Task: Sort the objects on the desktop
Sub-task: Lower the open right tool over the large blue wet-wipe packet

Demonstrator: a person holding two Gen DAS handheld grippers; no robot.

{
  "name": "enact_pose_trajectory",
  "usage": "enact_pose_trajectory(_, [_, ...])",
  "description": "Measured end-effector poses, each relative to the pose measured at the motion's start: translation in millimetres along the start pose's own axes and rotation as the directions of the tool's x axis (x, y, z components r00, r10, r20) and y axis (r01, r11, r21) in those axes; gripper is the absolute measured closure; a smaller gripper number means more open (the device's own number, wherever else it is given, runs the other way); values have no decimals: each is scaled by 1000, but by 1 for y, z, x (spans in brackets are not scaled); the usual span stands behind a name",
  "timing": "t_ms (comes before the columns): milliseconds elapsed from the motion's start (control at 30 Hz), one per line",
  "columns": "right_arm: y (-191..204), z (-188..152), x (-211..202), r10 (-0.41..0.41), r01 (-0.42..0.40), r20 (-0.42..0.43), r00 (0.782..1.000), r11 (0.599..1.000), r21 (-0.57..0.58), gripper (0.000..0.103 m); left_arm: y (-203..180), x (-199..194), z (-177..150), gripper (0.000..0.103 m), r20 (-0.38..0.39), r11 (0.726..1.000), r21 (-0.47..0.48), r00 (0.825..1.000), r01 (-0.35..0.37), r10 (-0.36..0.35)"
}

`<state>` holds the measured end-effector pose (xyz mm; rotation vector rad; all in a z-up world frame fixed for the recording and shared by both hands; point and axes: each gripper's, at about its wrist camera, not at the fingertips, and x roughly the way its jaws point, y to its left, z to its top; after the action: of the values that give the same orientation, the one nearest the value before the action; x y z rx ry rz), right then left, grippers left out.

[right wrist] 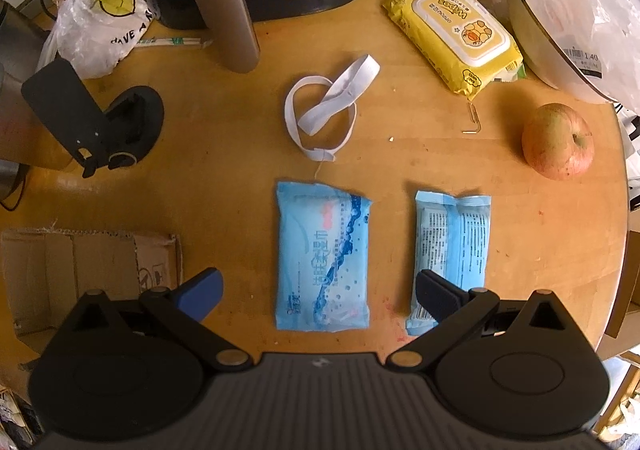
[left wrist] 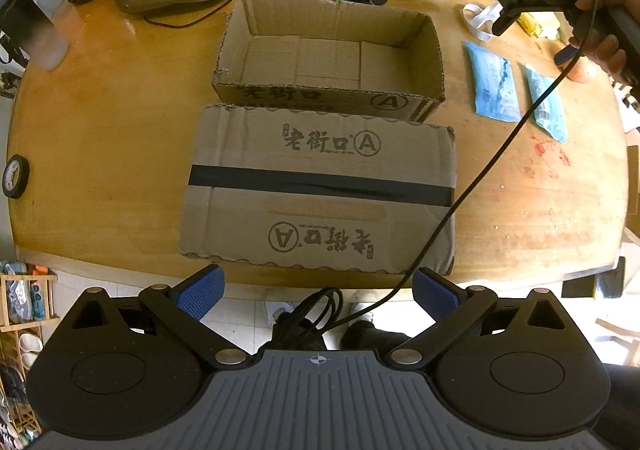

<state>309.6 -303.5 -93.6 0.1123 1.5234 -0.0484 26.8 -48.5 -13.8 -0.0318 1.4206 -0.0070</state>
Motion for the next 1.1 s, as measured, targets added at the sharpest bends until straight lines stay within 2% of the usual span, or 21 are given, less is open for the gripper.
enact_pose_trajectory(400, [1, 10, 1, -6, 6, 4, 1000, 1000, -3, 0, 2, 0, 0, 0, -1, 1000, -10, 1000, -2, 2])
enact_pose_trajectory(1100, [-2, 4, 46, 11, -11, -31, 999, 1000, 0, 0, 4, 0, -3, 0, -9, 1000, -18, 1000, -6, 5])
